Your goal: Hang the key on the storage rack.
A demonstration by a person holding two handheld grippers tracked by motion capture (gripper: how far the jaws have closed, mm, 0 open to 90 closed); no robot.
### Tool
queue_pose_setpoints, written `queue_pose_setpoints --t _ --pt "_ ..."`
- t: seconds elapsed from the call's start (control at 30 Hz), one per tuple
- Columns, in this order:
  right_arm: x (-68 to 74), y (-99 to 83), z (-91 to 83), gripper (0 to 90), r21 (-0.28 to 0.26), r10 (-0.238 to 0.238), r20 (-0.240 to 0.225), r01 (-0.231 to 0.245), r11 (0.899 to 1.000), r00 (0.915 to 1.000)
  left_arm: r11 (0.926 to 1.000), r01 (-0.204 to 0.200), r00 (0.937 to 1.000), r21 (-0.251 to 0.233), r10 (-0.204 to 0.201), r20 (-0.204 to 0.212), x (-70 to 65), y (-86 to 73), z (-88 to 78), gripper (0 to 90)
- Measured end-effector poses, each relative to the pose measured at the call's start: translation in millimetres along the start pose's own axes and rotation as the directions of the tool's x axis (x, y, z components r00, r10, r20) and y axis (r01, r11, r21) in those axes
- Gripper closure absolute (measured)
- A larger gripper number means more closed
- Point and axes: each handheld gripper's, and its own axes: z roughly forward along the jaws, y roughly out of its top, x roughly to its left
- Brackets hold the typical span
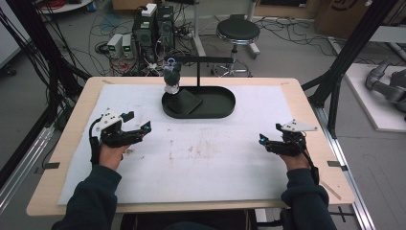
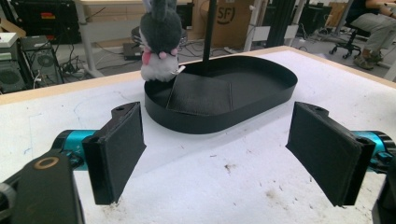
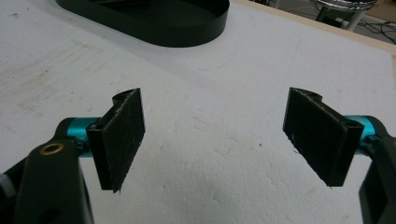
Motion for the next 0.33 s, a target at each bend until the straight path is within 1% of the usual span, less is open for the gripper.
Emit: queue_pose_setpoints --t 0.07,0.33 --pt "-0.1 -0.5 0.8 21.2 0.005 -0.007 0.002 0.007 1.0 1.0 1.0 0.008 1.0 0.002 -0.008 0.0 0.1 -1.1 -0.2 18.4" --pt "-1.2 -1.5 2.3 21.2 0.011 -0.005 0.004 0.005 1.0 1.0 0.9998 0.015 0.9998 0.012 -0.015 -0.01 3.2 -3.9 -0.6 18.4"
